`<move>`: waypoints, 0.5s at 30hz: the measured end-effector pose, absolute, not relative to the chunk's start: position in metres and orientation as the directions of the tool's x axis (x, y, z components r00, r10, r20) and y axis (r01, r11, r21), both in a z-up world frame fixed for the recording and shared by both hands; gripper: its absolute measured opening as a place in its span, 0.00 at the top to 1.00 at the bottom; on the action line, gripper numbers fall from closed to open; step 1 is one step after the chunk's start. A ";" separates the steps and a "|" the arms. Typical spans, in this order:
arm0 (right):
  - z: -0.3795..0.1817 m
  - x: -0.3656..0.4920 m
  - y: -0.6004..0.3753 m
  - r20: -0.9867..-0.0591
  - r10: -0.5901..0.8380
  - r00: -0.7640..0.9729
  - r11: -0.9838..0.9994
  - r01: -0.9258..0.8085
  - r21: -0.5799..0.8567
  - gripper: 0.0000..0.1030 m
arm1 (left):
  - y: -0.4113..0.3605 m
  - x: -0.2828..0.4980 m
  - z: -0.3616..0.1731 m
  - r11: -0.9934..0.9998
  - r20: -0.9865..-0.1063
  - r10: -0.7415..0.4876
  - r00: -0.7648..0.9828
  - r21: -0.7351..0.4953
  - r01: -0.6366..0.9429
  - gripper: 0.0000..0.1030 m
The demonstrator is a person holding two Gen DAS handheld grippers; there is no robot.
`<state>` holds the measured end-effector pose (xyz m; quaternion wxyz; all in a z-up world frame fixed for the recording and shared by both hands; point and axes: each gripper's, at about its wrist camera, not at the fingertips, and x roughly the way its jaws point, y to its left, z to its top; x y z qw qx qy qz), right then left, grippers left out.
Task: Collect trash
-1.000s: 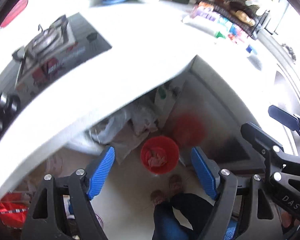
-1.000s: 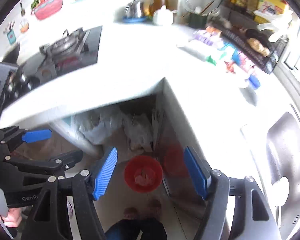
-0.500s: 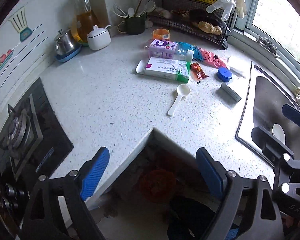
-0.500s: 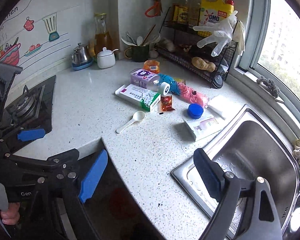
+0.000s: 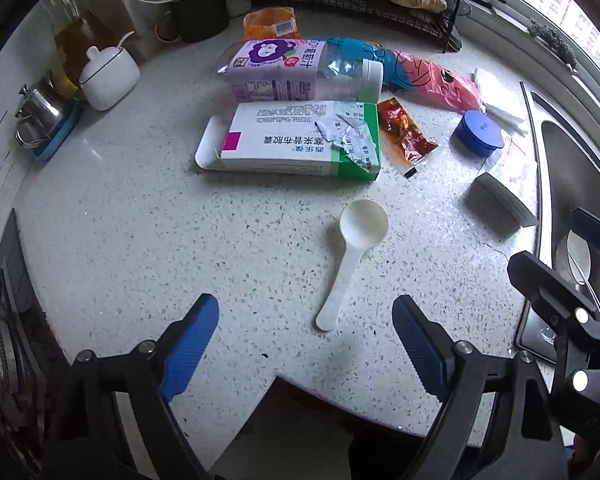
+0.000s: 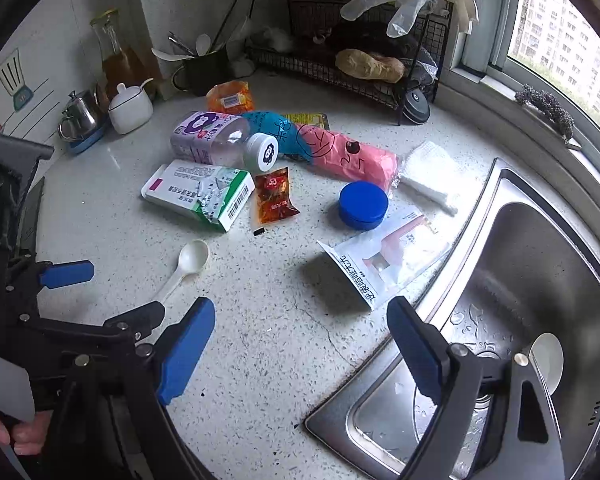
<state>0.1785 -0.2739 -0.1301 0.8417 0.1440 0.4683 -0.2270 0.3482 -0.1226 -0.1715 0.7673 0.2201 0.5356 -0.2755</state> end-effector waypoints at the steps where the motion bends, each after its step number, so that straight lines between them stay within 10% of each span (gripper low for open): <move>1: -0.133 0.180 -0.276 -0.859 -0.244 0.451 0.854 0.520 0.031 0.16 | -0.126 0.351 -0.175 0.747 -0.947 -0.183 0.264 0.040 0.664 0.15; 15: -0.151 0.187 -0.298 -0.895 -0.230 0.382 0.817 0.575 0.036 0.16 | -0.155 0.362 -0.191 0.689 -0.948 -0.201 0.245 0.041 0.724 0.25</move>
